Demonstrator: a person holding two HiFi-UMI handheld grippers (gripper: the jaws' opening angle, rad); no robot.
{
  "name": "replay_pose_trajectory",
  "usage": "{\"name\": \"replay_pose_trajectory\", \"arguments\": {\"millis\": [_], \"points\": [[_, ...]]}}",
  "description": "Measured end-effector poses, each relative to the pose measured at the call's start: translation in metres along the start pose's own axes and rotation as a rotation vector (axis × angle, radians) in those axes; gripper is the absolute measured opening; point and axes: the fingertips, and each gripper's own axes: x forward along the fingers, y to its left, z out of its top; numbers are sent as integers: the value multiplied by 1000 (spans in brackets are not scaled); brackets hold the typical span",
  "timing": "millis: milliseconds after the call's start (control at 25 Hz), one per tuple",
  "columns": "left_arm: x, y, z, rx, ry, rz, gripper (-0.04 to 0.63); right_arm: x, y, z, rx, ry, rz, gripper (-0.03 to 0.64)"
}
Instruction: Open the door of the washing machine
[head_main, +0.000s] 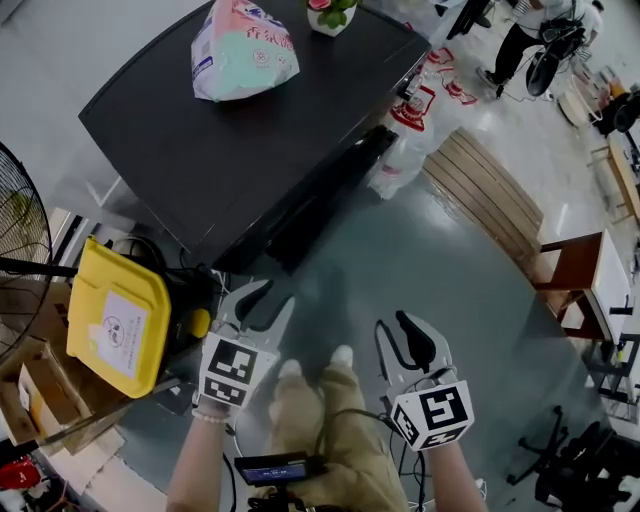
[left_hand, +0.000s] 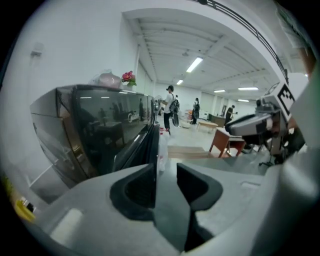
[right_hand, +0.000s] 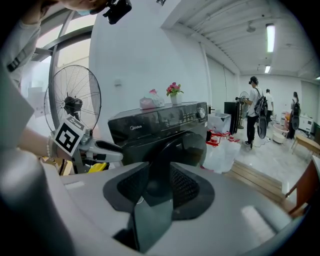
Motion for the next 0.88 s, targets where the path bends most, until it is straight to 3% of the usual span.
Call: {"name": "replay_pose_trajectory", "arguments": {"millis": [880], "points": [[111, 27, -77, 9, 131, 51, 132, 45, -42, -31, -25, -1, 24, 114]]}}
